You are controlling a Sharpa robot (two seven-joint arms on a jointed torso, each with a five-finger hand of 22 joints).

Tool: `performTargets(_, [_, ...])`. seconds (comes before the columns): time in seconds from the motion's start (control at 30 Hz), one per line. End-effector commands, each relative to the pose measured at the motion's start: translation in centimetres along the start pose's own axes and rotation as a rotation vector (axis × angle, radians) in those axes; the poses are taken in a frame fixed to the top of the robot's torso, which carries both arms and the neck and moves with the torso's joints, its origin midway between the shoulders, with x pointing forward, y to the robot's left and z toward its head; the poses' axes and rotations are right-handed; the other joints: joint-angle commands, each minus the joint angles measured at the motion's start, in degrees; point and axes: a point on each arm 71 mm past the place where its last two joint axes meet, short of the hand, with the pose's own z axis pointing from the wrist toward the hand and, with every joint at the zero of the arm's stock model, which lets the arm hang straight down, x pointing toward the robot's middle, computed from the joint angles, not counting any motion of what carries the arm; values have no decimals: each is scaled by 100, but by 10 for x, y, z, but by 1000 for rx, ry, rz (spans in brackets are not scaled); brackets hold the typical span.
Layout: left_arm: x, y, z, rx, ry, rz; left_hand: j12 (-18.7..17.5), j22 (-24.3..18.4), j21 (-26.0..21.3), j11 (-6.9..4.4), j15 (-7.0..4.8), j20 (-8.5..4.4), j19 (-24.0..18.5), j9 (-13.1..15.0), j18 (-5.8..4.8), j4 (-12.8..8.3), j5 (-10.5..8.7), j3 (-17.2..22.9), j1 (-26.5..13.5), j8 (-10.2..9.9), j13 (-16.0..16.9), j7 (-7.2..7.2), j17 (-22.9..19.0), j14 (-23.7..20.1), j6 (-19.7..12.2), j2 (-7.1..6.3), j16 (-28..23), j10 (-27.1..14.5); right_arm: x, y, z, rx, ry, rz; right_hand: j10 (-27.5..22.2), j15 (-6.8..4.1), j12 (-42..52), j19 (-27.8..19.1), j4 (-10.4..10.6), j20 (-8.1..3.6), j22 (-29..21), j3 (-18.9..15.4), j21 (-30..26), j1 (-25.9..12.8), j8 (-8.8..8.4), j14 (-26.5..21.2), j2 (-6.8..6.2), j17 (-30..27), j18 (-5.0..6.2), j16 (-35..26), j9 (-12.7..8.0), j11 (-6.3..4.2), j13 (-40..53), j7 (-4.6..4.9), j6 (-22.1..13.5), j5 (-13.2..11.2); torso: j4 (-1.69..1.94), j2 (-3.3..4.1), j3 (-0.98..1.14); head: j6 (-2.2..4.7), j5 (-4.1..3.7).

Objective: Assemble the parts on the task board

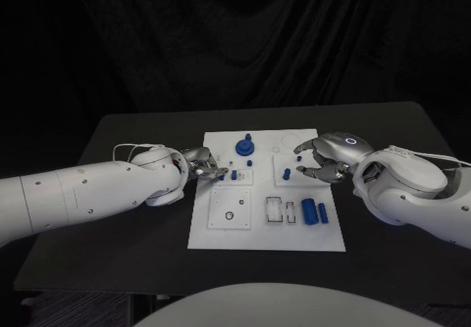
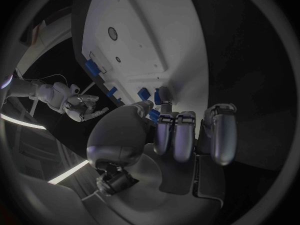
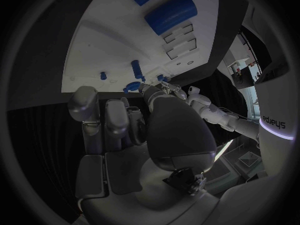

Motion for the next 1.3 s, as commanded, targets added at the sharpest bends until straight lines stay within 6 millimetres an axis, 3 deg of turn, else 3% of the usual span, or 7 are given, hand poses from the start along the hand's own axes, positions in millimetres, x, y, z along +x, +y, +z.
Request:
performTargets(0.03, [2, -1, 0, 6, 7, -2, -24, 1191, 13, -2, -20, -24, 5, 13, 22, 1, -61, -119, -168, -43, 1507, -8, 1509, 606, 71, 18, 15, 605, 1, -1, 0, 19, 10, -4, -39, -18, -34, -26, -9, -13, 476, 34, -32, 45, 11, -35, 20, -5, 113, -38, -7, 10, 484, 6, 34, 28, -3, 0, 2, 0, -6])
performTargets(0.47, [2, 1, 0, 8, 11, -1, -24, 1188, 2, -15, -27, -29, -2, 90, 25, 1, -23, -396, -547, -57, 1507, -31, 1509, 606, 186, 230, 15, 605, 2, -1, -1, 26, 15, -6, -42, -18, -39, -24, -20, -15, 473, 55, -45, 66, 8, -35, 28, -10, 114, -44, -17, 10, 479, 8, 47, 53, -4, 0, 2, 0, 1])
performTargets(1.03, [0, 3, 1, 16, -4, -6, -24, 1177, -35, -27, -35, -38, -31, 366, 34, 3, 147, -492, -727, 46, 1507, -48, 1509, 606, 179, 721, 15, 605, 2, -2, 0, 45, 15, -6, -44, -16, -45, -27, -54, -16, 458, 126, -103, 133, 5, -34, 70, -18, 121, -56, -40, 15, 474, 17, 102, 75, -3, -2, 1, 0, 7])
performTargets(1.3, [-1, 3, 1, 22, -23, -12, -24, 1170, -58, -27, -34, -37, -47, 398, 39, 2, 173, -503, -746, 58, 1507, -48, 1509, 606, 177, 767, 15, 605, 2, -3, 0, 49, 15, -6, -43, -15, -44, -27, -61, -15, 455, 145, -116, 147, 9, -34, 83, -21, 122, -59, -41, 17, 475, 19, 134, 77, -3, -2, 1, 0, 23])
